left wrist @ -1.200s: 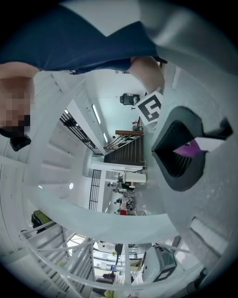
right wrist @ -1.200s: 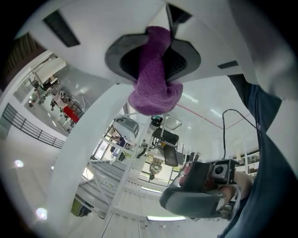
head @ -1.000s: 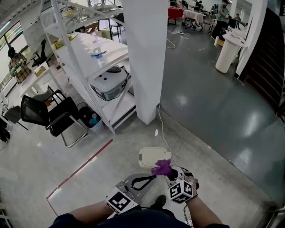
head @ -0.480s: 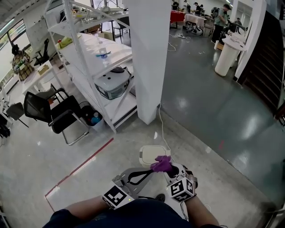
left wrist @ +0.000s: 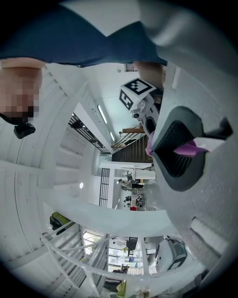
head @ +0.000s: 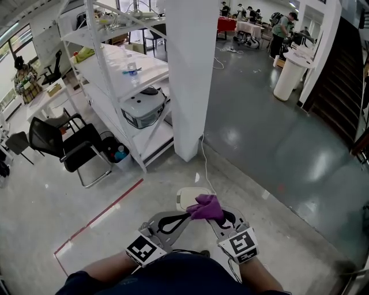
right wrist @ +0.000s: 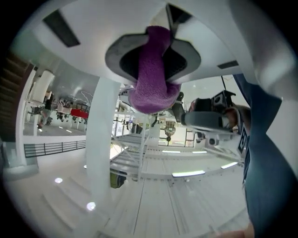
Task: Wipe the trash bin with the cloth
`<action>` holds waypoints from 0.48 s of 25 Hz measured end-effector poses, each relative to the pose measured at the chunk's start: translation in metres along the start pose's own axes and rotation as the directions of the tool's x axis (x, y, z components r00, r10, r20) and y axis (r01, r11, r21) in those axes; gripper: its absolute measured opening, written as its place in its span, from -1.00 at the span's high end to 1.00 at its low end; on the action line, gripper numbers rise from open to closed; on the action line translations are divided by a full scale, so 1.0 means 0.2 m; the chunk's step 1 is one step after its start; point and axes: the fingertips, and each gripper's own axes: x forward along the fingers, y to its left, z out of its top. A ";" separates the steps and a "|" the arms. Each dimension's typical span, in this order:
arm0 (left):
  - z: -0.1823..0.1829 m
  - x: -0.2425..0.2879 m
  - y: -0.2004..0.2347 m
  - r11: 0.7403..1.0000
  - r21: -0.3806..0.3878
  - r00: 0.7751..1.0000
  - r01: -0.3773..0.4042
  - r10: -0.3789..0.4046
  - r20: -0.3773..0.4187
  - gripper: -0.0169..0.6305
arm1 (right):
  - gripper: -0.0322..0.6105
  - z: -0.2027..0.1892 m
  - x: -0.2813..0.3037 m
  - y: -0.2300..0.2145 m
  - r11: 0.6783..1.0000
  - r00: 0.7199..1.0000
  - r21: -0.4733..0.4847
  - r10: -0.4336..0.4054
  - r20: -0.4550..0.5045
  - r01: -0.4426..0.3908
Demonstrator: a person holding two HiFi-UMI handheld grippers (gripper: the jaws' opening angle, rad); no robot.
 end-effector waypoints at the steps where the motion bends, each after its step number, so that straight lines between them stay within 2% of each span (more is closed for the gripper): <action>1: 0.01 0.00 -0.01 1.000 0.004 1.000 0.004 -0.004 0.003 0.95 | 0.66 0.03 -0.03 0.00 1.000 0.999 0.019 -0.002 0.032 0.001; 4: 0.03 0.00 -0.05 1.000 0.018 1.000 0.022 -0.022 0.006 0.95 | 0.66 0.13 -0.11 0.02 0.999 0.993 0.041 -0.009 0.119 0.004; 8: 0.07 0.00 -0.08 1.000 -0.001 0.999 0.031 -0.031 0.024 0.95 | 0.66 0.26 -0.18 0.05 0.997 0.975 0.074 0.009 0.222 -0.026; 12: 0.08 0.01 -0.10 0.999 -0.002 0.998 0.041 -0.041 0.037 0.95 | 0.66 0.27 -0.22 0.09 0.989 0.960 0.131 0.031 0.279 -0.070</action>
